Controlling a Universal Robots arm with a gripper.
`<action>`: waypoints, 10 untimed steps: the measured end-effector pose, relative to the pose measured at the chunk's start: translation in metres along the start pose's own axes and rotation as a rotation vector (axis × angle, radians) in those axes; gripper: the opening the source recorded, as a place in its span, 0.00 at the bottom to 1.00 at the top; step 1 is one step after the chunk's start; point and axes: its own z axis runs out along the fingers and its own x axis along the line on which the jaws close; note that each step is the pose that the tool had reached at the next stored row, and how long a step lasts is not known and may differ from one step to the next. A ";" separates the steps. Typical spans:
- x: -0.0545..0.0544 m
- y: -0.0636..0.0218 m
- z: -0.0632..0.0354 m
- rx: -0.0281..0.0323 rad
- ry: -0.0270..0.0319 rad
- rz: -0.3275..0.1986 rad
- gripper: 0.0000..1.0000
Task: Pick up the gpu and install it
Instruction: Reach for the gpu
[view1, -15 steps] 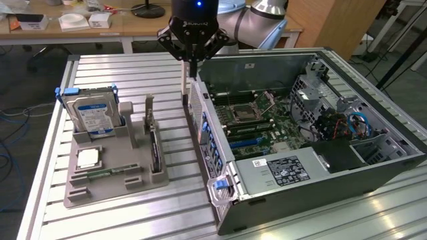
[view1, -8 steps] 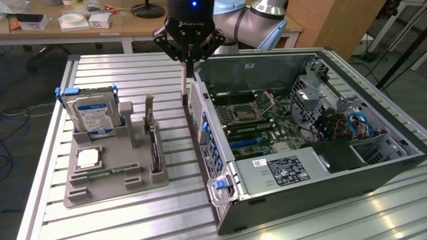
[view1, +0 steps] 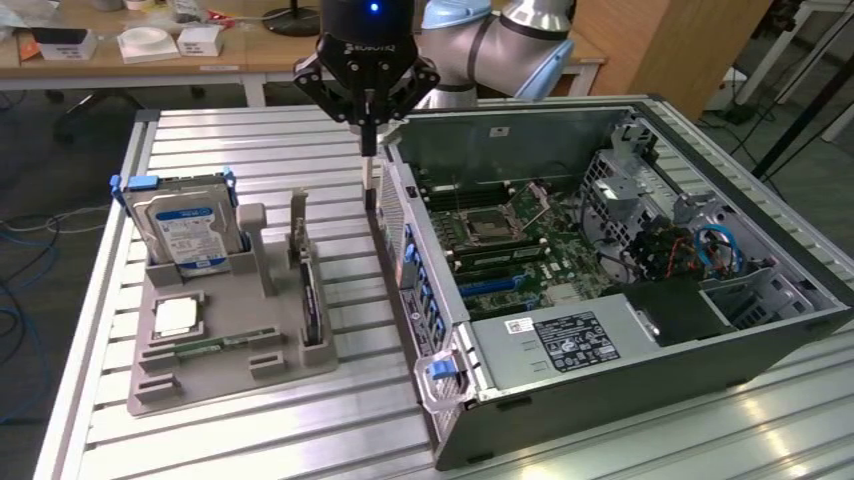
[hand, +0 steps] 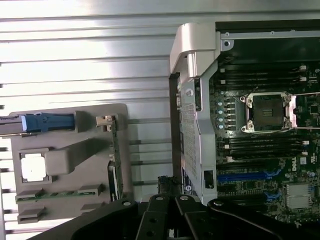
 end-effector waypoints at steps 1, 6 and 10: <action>0.001 -0.0001 0.0000 0.0001 0.0000 0.000 0.11; 0.008 -0.0006 -0.0001 0.0000 0.0000 0.000 0.11; 0.013 -0.0010 -0.0002 0.0001 0.0000 0.000 0.11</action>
